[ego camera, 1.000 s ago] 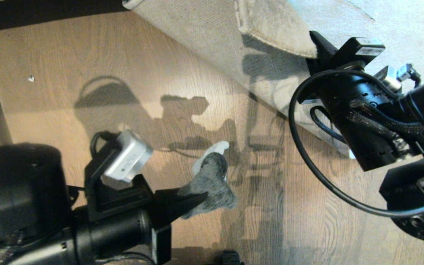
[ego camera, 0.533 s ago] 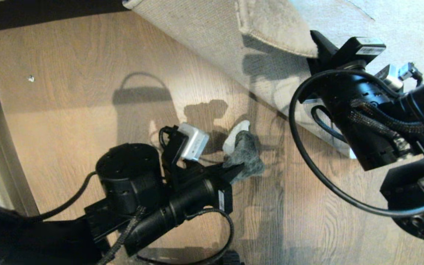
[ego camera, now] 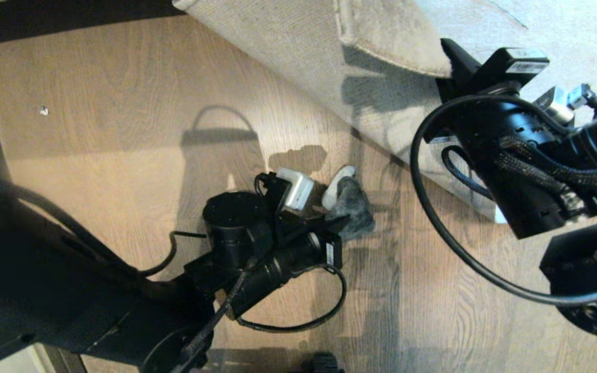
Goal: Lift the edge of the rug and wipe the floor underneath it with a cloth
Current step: Wipe the floor under the carpet with a rag
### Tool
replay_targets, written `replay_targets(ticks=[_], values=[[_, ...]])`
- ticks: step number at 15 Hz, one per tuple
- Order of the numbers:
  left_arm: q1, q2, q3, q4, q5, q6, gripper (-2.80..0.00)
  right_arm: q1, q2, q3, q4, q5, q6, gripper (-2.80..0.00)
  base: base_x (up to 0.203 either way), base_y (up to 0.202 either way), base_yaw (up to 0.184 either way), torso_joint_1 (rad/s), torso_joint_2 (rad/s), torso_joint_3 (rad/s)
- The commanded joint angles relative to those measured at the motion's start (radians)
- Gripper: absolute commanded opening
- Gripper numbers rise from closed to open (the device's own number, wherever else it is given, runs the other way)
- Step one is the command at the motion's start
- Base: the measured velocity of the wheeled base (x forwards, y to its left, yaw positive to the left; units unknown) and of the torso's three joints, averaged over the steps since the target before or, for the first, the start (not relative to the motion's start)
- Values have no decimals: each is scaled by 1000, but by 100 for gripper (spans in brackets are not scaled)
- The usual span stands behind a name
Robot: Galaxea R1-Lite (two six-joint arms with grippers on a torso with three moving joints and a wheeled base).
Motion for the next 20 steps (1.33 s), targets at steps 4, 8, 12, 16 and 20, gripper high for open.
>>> replay_targets(ticks=[4, 8, 12, 16, 20], values=[[102, 78, -147, -124, -1, 7, -280, 2, -21, 0, -34, -2, 5, -280, 0, 0, 0, 0, 0, 0], [171, 64, -172, -182, -2, 83, -280, 2, -23, 5, -34, 0, 5, -280, 0, 0, 0, 0, 0, 0], [239, 40, -169, -218, 1, 126, -280, 2, -33, 9, -33, 3, 5, -280, 0, 0, 0, 0, 0, 0], [331, -26, -160, -220, 3, 146, -280, 3, -51, 13, -32, 6, 5, -280, 0, 0, 0, 0, 0, 0], [377, -134, -49, -218, 2, 151, -280, 5, -67, 16, -30, 16, 6, -280, 0, 0, 0, 0, 0, 0]])
